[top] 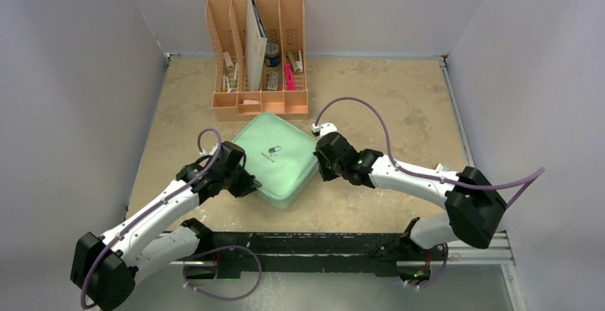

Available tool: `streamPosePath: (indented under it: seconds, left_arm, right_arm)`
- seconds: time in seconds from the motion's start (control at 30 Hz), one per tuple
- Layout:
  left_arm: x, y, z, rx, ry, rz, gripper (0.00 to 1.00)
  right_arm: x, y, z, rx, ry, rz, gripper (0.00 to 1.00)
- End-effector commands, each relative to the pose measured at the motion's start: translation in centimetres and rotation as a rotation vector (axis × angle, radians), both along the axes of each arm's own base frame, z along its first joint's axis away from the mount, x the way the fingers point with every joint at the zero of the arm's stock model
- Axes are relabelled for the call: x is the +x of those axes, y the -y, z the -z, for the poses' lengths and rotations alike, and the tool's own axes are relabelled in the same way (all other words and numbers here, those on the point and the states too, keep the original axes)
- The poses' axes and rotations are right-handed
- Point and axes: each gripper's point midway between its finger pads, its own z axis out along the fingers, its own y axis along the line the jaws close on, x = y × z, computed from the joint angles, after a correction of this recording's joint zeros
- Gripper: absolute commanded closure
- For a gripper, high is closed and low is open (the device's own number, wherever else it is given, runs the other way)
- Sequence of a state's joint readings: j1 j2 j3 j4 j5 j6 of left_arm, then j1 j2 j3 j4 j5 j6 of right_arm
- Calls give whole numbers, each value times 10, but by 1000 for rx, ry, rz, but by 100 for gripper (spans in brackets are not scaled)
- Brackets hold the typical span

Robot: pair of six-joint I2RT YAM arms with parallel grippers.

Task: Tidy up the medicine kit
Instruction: Zip the medicine box at the center of the board.

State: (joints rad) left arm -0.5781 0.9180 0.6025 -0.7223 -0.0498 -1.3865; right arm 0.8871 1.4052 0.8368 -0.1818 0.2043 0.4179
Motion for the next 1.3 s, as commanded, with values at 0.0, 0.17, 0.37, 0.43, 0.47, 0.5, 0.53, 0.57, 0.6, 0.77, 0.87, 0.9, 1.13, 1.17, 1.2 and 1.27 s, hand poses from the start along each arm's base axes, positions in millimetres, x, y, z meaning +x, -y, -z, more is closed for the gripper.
streamPosePath:
  seconds: [0.0, 0.17, 0.37, 0.43, 0.47, 0.5, 0.53, 0.57, 0.6, 0.77, 0.87, 0.9, 1.13, 1.17, 1.2, 1.27]
  left_arm:
    - [-19, -22, 5, 136, -31, 116, 100]
    - [-15, -7, -3, 98, 28, 243, 100]
    - [0, 24, -31, -3, 214, 434, 100]
    - [3, 29, -38, -10, 251, 482, 100]
    - [2, 30, -39, -7, 249, 502, 100]
    - [0, 30, -37, -1, 234, 513, 100]
    - [-2, 29, -35, 4, 223, 533, 100]
    - [-4, 30, -33, 4, 223, 558, 100]
    - [-5, 32, -32, 2, 226, 584, 100]
    - [-2, 34, -33, 23, 228, 638, 100]
    - [-8, 46, -38, -40, 243, 708, 100]
    - [-10, 51, -39, -65, 252, 736, 100]
    - [-10, 66, -51, -133, 316, 821, 100]
    - [-9, 70, -54, -149, 328, 841, 100]
    - [-9, 72, -55, -158, 327, 855, 100]
    - [-4, 72, -56, -131, 314, 870, 100]
  right_arm:
    - [16, 42, -13, -127, 64, 143, 100]
    - [-13, 73, -6, -150, -21, 243, 100]
    - [-56, 87, -8, -71, -151, 290, 100]
    - [-69, 98, -9, -69, -176, 321, 100]
    - [-72, 102, -11, -59, -177, 328, 100]
    - [-76, 104, -13, -49, -180, 332, 100]
    - [-79, 105, -14, -40, -188, 334, 100]
    - [-83, 105, -16, -29, -197, 328, 100]
    - [-86, 105, -16, -22, -213, 322, 100]
    - [-100, 93, -15, 18, -252, 238, 100]
    - [-110, 68, -25, 128, -273, 103, 100]
    - [-112, 61, -29, 163, -276, 76, 100]
    - [-125, 39, -43, 247, -270, -94, 100]
    - [-128, 41, -39, 227, -270, -111, 100]
    - [-131, 43, -35, 211, -276, -125, 100]
    - [-136, 43, -31, 199, -281, -153, 100]
